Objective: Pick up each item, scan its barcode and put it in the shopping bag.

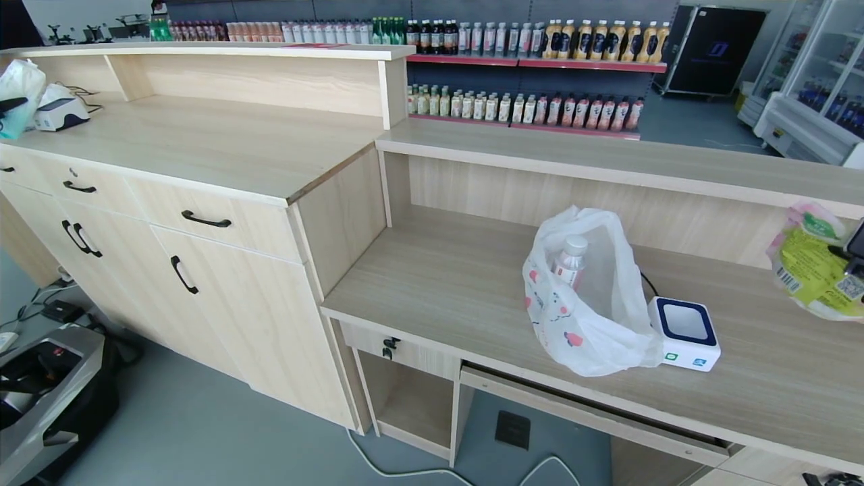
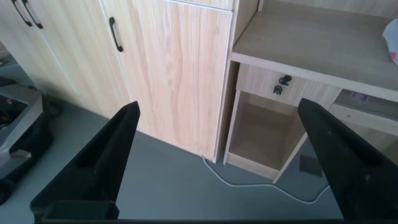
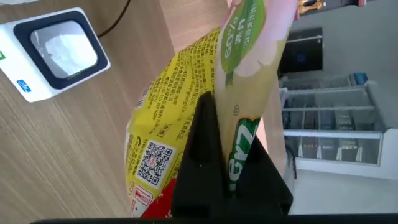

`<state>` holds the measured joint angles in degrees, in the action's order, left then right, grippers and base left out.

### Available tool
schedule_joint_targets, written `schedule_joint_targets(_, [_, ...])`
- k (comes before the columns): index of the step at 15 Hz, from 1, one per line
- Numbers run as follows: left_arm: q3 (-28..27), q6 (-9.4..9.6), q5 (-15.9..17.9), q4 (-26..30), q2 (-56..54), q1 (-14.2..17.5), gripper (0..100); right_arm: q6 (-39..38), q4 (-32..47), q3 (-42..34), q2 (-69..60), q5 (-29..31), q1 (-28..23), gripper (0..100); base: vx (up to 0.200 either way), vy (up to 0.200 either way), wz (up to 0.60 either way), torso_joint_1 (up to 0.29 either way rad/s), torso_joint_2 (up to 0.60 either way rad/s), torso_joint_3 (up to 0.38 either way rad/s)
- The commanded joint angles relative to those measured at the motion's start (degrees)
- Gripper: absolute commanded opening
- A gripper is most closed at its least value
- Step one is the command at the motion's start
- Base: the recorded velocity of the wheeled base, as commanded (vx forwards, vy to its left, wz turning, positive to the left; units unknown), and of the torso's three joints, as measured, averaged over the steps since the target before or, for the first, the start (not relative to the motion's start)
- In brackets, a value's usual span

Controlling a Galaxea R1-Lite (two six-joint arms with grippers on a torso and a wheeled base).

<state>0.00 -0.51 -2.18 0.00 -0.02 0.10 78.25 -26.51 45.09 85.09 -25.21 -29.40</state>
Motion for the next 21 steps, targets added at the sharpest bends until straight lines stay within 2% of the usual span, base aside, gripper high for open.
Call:
schedule_joint_targets(1, [0.0,-0.02,-0.02,0.0,0.02,-0.01,100,0.67,-1.26,0.7,2.1,-0.28,-0.39,0,0.0,0.0,0.0,0.0,0.0,0.0])
schedule_joint_targets(3, [0.0,-0.02,-0.02,0.0,0.02,-0.01,100,2.78,-5.13,0.26,3.5,-0.37,-0.74,0,0.0,0.0,0.0,0.0,0.0,0.0])
schedule_joint_targets(6, [0.0,-0.02,-0.02,0.0,0.02,-0.01,100,7.44,-6.27,-0.01,5.17,-1.16,-1.53,0,0.0,0.0,0.0,0.0,0.0,0.0])
schedule_joint_targets(9, [0.0,-0.02,-0.02,0.0,0.02,-0.01,100,14.82,-6.36,-0.27,7.99,-6.17,-1.53,0,0.0,0.0,0.0,0.0,0.0,0.0])
schedule_joint_targets(14, [0.0,-0.02,-0.02,0.0,0.02,-0.01,100,18.78,-5.83,-0.18,10.36,-8.01,-1.27,0,0.0,0.0,0.0,0.0,0.0,0.0])
schedule_joint_targets(21, [0.0,-0.02,-0.02,0.0,0.02,-0.01,100,29.33,-0.47,0.08,11.59,-14.87,-1.36,0,0.0,0.0,0.0,0.0,0.0,0.0])
